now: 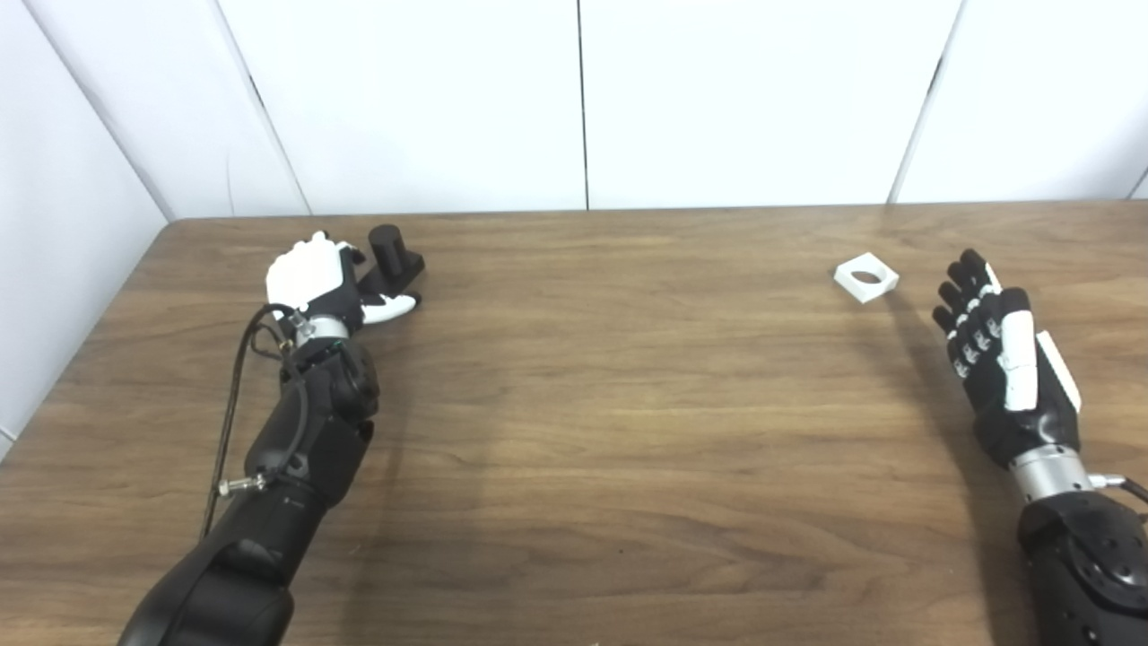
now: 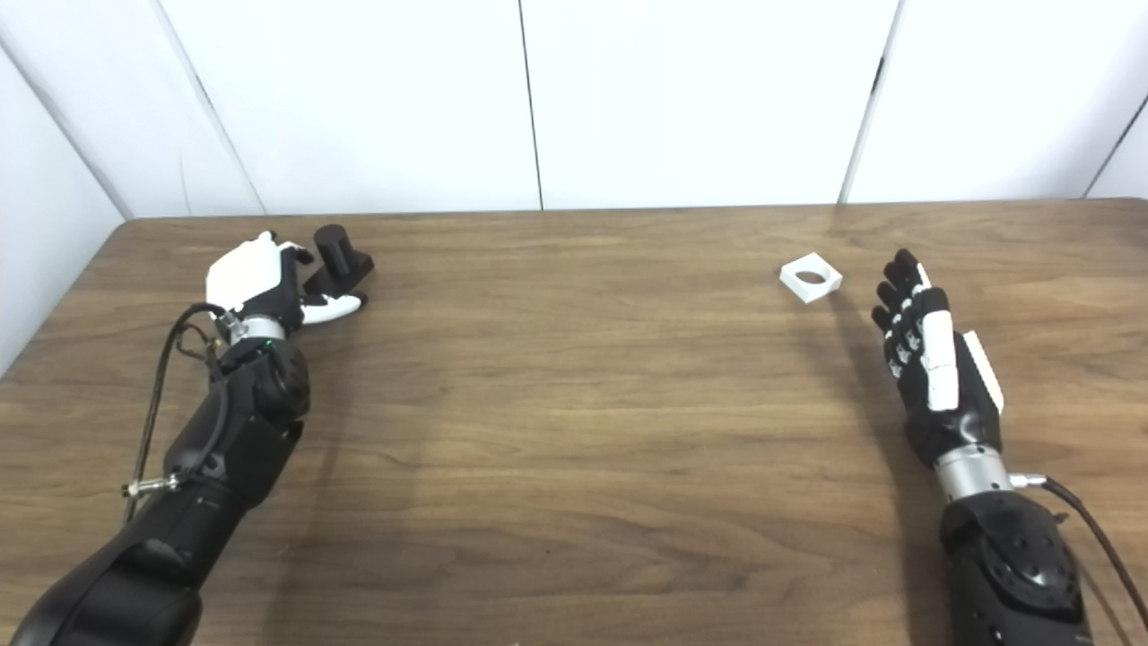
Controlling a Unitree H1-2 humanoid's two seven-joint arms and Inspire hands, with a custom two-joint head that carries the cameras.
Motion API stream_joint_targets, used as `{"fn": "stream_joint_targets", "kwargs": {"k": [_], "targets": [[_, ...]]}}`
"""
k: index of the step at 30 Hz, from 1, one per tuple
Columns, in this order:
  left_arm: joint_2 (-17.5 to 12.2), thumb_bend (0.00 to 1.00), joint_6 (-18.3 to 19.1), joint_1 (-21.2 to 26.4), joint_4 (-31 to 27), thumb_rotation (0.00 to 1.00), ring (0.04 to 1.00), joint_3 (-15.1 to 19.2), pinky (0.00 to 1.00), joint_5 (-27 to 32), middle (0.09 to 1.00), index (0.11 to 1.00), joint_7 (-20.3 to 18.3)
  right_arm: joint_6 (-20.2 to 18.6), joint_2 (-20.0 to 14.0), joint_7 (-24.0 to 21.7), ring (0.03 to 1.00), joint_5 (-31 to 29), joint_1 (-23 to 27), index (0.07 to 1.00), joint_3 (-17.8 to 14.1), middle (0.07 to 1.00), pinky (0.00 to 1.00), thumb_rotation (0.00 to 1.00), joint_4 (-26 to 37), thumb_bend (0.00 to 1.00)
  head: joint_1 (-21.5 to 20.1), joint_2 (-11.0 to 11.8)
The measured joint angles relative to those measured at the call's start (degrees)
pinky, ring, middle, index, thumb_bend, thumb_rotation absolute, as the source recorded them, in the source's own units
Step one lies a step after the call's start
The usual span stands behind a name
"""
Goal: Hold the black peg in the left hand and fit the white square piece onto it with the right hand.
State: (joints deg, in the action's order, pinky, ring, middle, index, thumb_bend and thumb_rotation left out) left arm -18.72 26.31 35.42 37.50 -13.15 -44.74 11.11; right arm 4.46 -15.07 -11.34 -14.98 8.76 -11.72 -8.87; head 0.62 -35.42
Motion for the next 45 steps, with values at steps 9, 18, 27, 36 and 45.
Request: {"fn": "stream_joint_targets", "kwargs": {"k": [9, 18, 27, 36, 45], "targets": [[0.1, 0.82, -0.1, 2.0, 2.7, 0.51, 1.0, -1.8, 1.0, 0.5, 1.0, 0.778, 0.1, 0.0, 0.0, 0.0, 1.0, -0.5, -0.2, 1.0, -0.1, 1.0, 1.0, 1.0, 0.3, 0.56, -0.5, 0.3], [0.3, 0.81, -0.6, 3.8, 6.2, 0.5, 1.0, -3.1, 1.0, 1.8, 1.0, 0.785, 2.0, 0.0, 0.0, 0.0, 1.0, -0.9, -0.4, 1.0, -0.3, 1.0, 1.0, 1.0, 0.3, 0.56, -0.5, 0.8], [0.5, 0.8, -2.5, 4.3, 7.9, 0.45, 1.0, -3.6, 1.0, 3.0, 0.991, 0.725, 3.9, 0.5, 0.0, 0.0, 1.0, -1.3, -0.5, 1.0, -0.4, 1.0, 1.0, 1.0, 0.3, 0.55, -0.4, 0.9], [0.8, 0.74, -3.0, 4.4, 8.0, 0.31, 1.0, -3.8, 1.0, 3.6, 0.923, 0.598, 6.3, 1.2, -0.2, -0.4, 1.0, -1.3, -0.5, 1.0, -0.2, 1.0, 1.0, 1.0, 0.3, 0.58, 0.0, 0.7], [1.0, 0.71, -4.9, 4.2, 7.6, 0.2, 0.996, -3.3, 1.0, 4.6, 0.864, 0.493, 8.9, 1.3, -0.2, -0.6, 1.0, -1.5, -0.5, 1.0, -0.3, 1.0, 1.0, 1.0, 0.2, 0.56, 0.4, 0.5]]}}
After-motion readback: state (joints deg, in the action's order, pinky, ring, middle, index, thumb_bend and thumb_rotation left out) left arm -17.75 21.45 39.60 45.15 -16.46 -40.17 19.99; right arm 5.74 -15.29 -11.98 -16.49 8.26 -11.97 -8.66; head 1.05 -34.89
